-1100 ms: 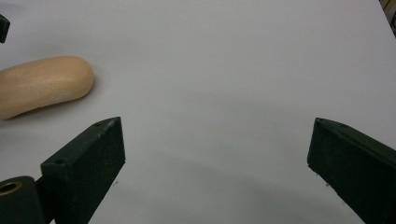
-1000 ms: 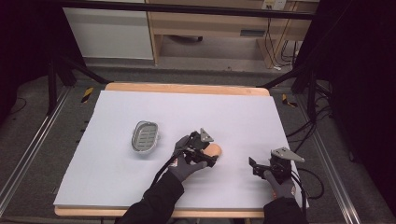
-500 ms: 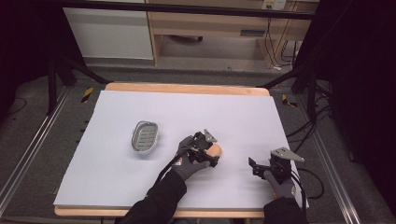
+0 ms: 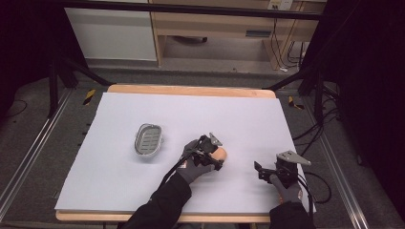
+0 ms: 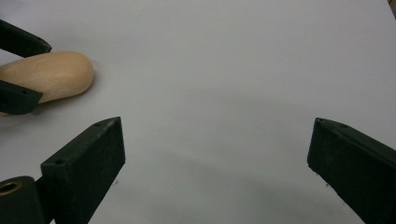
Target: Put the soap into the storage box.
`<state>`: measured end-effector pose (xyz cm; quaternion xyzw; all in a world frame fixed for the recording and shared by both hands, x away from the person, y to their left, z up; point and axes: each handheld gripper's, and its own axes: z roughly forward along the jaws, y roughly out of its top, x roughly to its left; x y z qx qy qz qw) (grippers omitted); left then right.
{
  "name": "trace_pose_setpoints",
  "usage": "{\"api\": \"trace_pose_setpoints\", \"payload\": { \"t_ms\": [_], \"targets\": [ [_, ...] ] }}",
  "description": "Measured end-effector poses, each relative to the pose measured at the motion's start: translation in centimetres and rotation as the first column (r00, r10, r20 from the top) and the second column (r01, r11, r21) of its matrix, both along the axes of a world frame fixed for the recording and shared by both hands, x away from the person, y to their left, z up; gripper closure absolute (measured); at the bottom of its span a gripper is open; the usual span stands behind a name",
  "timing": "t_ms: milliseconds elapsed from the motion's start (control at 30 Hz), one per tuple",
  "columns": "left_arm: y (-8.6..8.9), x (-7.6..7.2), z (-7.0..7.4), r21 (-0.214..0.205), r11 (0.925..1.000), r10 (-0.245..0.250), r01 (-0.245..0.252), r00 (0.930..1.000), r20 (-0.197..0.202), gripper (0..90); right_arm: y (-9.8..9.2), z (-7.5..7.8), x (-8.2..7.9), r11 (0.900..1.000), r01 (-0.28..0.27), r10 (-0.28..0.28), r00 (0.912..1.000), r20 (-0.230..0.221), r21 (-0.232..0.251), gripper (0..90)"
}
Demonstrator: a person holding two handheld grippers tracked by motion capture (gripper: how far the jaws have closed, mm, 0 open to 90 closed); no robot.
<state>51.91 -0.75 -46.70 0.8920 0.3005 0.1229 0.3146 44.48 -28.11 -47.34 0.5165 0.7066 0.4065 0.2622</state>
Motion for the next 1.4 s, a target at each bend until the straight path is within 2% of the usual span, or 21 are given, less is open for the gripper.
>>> {"api": "trace_pose_setpoints", "payload": {
  "t_ms": [133,200,633,933,1067,1400],
  "targets": [
    [-0.2,0.0,-0.2,0.005,1.0,-0.007,0.007,1.0,-0.006,28.8,-0.1,0.0,0.0,1.0,0.001,-0.001,1.0,0.001,-0.002,4.3],
    [-0.3,0.0,-0.4,0.021,0.9997,-0.014,0.014,0.9999,-0.006,30.6,-0.1,0.0,0.0,1.0,-0.001,0.001,1.0,0.0,0.0,4.4],
    [-0.4,0.1,-0.3,0.02,0.9997,-0.014,0.014,0.9998,-0.016,31.5,-0.1,-0.1,0.1,1.0,-0.001,0.001,1.0,0.0,-0.004,4.3],
    [-0.4,-0.1,0.0,0.045,0.9985,-0.03,0.03,0.9995,-0.006,31.8,-0.1,-0.1,0.1,1.0,-0.002,0.002,1.0,-0.008,0.0,4.3],
    [-0.1,-0.3,0.5,0.037,0.9991,-0.023,0.023,0.9997,0.005,31.9,-0.1,0.0,0.0,1.0,-0.001,0.001,1.0,-0.01,0.008,4.3],
    [1.3,-0.9,2.2,-0.028,0.9996,0.011,-0.01,0.9997,0.022,31.9,-0.1,0.0,0.0,1.0,0.0,0.0,1.0,-0.008,0.006,4.3]
  ]
}}
